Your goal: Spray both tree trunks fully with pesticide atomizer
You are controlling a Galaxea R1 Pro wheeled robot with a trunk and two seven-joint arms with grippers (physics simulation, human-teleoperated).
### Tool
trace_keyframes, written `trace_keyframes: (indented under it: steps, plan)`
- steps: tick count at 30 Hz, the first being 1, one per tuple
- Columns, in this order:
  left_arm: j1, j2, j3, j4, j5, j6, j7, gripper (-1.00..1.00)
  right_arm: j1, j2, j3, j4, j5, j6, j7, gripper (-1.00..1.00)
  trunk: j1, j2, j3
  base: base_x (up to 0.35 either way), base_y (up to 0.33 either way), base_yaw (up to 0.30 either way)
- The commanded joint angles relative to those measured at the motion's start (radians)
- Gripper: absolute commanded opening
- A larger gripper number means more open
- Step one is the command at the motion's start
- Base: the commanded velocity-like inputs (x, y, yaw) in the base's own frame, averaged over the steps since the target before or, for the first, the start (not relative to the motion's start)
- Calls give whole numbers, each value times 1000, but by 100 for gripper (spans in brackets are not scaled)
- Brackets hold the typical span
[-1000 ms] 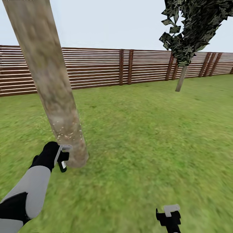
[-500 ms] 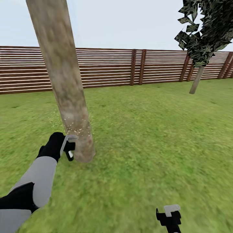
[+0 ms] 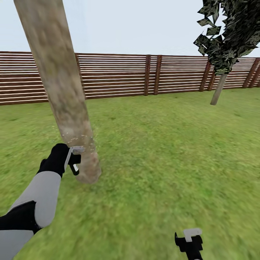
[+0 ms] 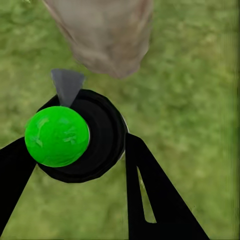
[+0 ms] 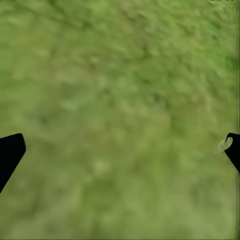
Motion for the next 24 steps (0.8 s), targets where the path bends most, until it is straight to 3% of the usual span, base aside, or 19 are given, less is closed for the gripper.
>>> trace_keyframes:
  steps: [1,7,8,9,10,12,17,21,24]
  plan:
    - [-1,-1,3,-1,-11,3,-10,-100,-1,0,-7,2,10,-3,-4,100,0,0,-1,203,-223,0]
    - [13,5,8,3,-14,-3,-10,-100,-1,1,-7,2,10,-3,-5,100,0,0,-1,196,-220,113]
    - [28,20,10,1,-14,-4,-11,-100,-1,1,-7,2,10,-3,-5,100,0,0,-1,104,-246,263]
    - [68,62,12,0,-12,-5,-19,-100,-1,1,-7,2,10,-3,-5,100,0,0,-1,34,-251,273]
    - [98,89,12,2,-10,-7,-23,-100,-1,1,-7,3,11,-3,-5,100,0,0,-1,-55,-245,276]
    - [133,102,12,2,-9,-8,-24,-100,-1,1,-7,3,11,-3,-5,100,0,0,-1,-156,-221,277]
    - [159,69,6,32,-8,-45,-24,-100,-1,1,-7,3,11,-3,-5,100,0,0,-1,-105,-220,276]
    - [160,64,6,38,-7,-100,-21,-100,-1,1,-7,3,11,-3,-4,100,0,0,-1,233,-181,115]
    - [172,58,9,100,-8,-115,-24,-100,-1,1,-7,3,11,-3,-4,100,0,0,-1,93,-93,8]
